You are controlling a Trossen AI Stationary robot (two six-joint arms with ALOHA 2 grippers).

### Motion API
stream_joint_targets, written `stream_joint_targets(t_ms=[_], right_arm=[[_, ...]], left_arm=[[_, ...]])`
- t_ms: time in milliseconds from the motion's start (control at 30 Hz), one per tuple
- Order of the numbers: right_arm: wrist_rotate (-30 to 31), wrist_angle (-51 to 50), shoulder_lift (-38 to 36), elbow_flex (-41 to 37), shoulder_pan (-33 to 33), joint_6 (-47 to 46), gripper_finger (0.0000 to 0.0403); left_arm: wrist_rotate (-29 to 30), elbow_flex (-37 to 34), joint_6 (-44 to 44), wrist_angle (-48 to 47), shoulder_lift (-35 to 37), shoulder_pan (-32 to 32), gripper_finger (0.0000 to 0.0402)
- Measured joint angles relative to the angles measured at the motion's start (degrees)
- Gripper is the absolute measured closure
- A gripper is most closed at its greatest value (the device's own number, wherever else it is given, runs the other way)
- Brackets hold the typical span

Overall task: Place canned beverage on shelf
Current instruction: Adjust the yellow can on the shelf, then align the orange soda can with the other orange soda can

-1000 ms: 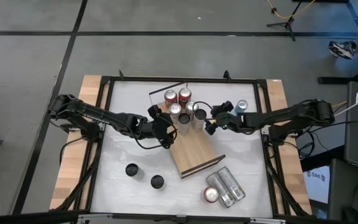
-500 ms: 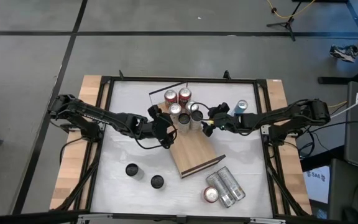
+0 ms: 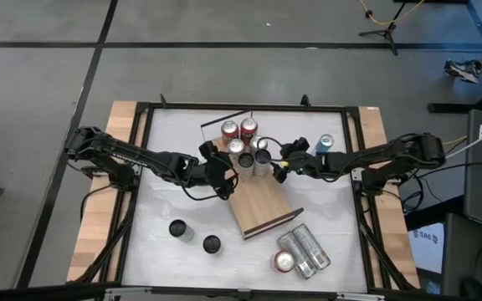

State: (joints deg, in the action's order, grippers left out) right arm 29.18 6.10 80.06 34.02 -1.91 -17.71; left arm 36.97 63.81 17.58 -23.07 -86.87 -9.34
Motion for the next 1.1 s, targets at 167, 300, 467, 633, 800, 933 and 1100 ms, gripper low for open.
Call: stream_joint_targets(t_ms=[167,300,467,633,800,933,1100], right_arm=[[0.31,-8.07,-4.03,0.0,0.02,-0.02,0.0022],[-2.59,-14.1,-9.34,0.02,0.02,-0.02,0.0022],[-10.35,-18.92,-16.36,0.04,0.02,-0.07,0.0022],[-24.71,-20.07,-22.77,0.04,0.02,-2.15,0.0022],[-37.96,-19.69,-28.32,0.07,0.06,-3.06,0.0022],[-43.24,-19.13,-31.84,0.07,0.07,-3.95,0.0022],[-49.99,-15.49,-33.39,0.09,0.07,-7.66,0.0022]], left_arm=[[0.01,0.0,0.02,0.0,0.0,0.0,0.005],[0.02,0.0,0.02,-0.02,0.0,0.0,0.005],[0.02,0.0,0.02,-0.02,0.0,0.0,0.005],[0.01,0.0,0.02,0.0,0.0,-0.01,0.005],[0.01,0.0,0.02,0.0,0.0,-0.01,0.0049],[0.01,0.0,0.27,0.02,0.0,-0.01,0.0049],[0.0,0.0,0.28,0.05,0.0,-0.02,0.0049]])
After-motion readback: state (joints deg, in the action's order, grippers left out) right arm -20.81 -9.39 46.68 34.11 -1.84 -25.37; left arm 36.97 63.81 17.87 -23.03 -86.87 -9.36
